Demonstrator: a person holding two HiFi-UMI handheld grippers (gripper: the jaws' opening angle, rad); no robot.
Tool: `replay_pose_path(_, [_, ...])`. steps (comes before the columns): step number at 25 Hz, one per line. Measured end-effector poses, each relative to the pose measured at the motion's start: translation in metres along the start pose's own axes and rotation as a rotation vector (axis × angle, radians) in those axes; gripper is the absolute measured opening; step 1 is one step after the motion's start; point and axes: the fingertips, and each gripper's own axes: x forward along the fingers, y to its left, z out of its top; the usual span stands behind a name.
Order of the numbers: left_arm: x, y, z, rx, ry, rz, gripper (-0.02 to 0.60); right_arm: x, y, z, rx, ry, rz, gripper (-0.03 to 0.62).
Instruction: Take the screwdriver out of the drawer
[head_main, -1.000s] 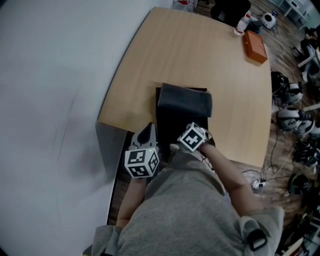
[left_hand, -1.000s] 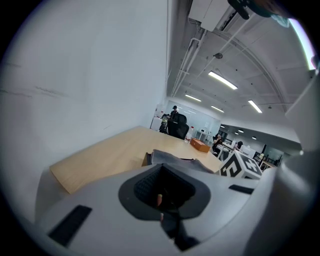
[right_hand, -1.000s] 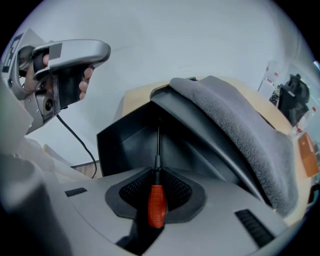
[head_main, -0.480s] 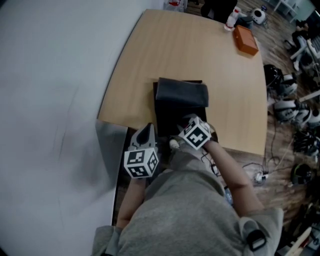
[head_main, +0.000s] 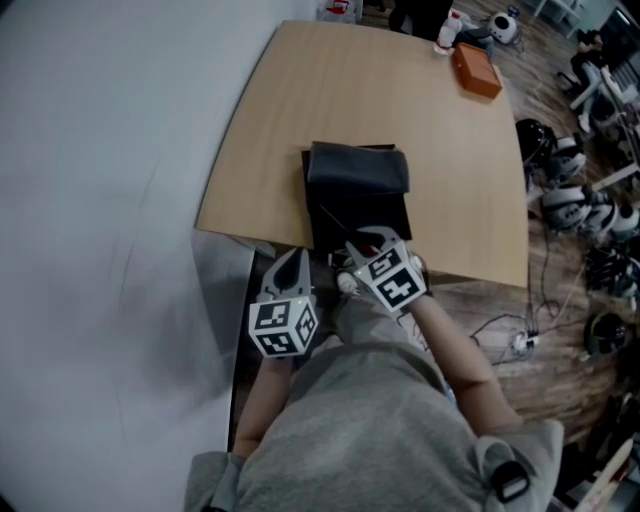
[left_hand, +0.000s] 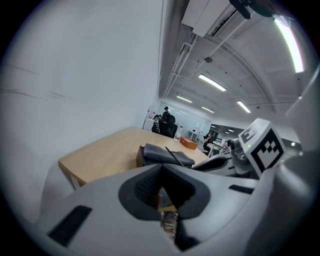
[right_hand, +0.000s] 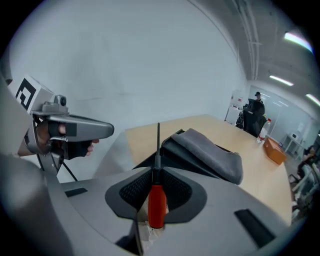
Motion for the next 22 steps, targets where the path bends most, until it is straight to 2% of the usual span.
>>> replay_pose_path(11, [-0.047,-0.023,-0.026,0.005,-0.013,-0.011,0.0,-0.062,0.033,-0.006,0.099,-0.178,-0.09,0.067])
replay_pose_path(22, [-0.089,-0.041,-0.044,0.003,-0.028,-0.023,0.0,-0.106,0.063,-0.021,0.149,-0.268,-0.134,0.067])
